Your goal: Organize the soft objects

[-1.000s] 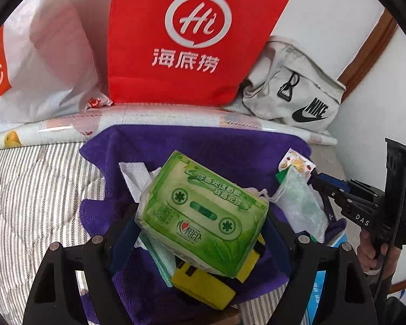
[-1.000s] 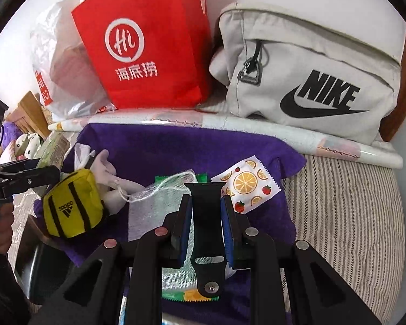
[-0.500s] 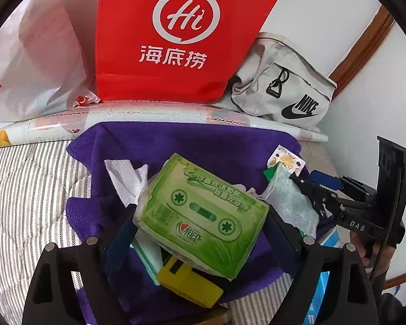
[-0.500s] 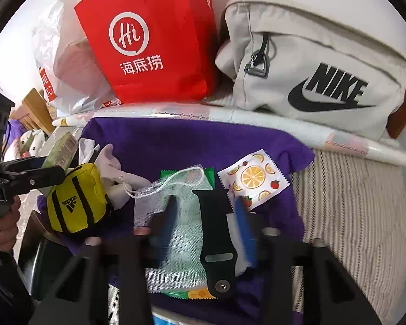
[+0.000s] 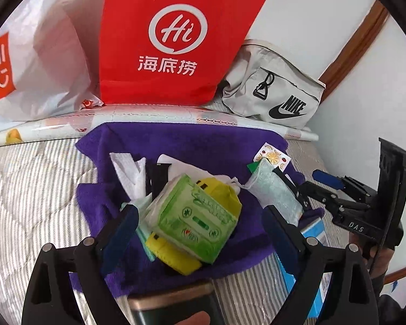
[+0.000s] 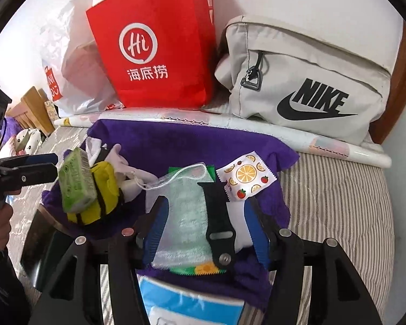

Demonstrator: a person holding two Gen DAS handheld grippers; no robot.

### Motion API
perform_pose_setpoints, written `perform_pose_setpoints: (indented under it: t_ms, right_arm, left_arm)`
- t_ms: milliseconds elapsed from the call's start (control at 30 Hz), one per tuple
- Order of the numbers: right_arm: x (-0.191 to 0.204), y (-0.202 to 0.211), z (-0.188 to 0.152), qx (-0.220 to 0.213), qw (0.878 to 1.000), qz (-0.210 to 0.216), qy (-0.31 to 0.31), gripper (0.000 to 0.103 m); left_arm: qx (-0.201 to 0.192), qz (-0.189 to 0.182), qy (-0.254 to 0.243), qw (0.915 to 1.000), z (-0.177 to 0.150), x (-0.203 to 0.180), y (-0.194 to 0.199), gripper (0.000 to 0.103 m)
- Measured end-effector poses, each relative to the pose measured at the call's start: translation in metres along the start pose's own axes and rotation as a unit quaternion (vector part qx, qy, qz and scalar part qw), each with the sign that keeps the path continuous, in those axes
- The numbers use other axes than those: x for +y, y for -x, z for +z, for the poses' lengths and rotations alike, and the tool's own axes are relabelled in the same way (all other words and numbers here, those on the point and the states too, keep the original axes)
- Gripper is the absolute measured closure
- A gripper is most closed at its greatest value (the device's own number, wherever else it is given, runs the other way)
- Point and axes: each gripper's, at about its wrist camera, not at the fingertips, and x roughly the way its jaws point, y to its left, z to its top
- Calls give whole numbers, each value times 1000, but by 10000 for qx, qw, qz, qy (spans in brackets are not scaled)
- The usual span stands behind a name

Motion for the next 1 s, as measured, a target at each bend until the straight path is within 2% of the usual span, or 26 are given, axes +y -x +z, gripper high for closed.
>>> perform_pose_setpoints:
  t_ms: [133,300,400,600,800,900,1000]
  right_arm:
    - [7,24,-6,-165,9998,-64,-114,45]
    - [29,64,-22,-533,9981,-283,-90,27]
    - [42,88,-36,-616,9970,-461,-93,24]
    - [56,129,-64,-682,9958,-503,-335,16]
    - [68,163,-96,-716,9955,-381,-491,16]
    - [69,182,-109,-851,9936,-464,-585,16]
    - [70,196,-119,-903,9933,-343,-630,16]
  left_arm:
    - [-31,34,-20,10000,-13,-8,18,11]
    - [-155,75,-98,9998,-41,-21,46,11]
    - [-284,119,-127,9994,-58,-28,67,11]
    - [-455,78,-161,9988,-92,-44,109,10]
    - [-561,224,-366,9975,-127,-74,141,9]
    - [-721,317,-394,9961,-143,-86,158,9]
    - [-830,246,-374,9955,-153,-94,171,9]
